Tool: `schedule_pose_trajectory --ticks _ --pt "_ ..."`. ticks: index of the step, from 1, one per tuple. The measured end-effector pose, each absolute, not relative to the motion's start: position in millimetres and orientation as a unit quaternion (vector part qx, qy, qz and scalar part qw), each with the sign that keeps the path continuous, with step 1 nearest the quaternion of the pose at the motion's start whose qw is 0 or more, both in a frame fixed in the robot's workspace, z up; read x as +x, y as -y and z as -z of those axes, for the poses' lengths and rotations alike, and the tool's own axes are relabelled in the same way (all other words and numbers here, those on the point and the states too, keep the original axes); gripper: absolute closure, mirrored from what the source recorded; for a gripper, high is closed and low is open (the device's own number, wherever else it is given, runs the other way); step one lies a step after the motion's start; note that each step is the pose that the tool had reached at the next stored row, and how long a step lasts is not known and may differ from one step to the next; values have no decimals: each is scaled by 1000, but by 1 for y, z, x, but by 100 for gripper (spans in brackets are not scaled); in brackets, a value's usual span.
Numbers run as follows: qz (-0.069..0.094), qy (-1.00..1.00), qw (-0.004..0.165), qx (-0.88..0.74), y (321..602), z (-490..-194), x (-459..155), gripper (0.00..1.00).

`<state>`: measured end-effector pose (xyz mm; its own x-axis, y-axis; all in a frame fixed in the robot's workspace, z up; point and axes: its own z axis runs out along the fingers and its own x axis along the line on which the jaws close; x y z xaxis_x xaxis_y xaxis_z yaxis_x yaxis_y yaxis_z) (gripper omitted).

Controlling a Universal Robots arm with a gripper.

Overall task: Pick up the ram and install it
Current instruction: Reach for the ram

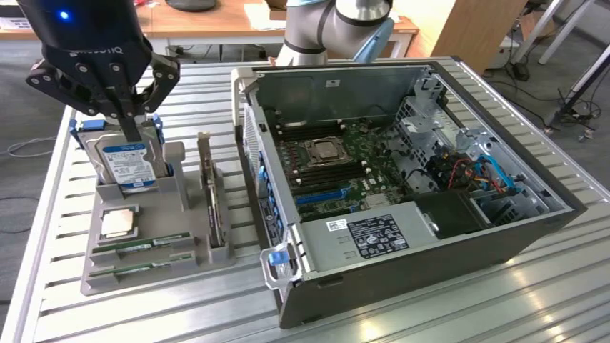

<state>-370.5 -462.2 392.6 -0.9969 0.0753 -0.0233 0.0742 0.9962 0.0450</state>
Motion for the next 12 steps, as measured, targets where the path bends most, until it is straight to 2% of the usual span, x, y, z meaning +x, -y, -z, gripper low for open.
schedule_pose_trajectory --ticks 12 --pt "-22 -999 13 37 462 -390 -371 89"
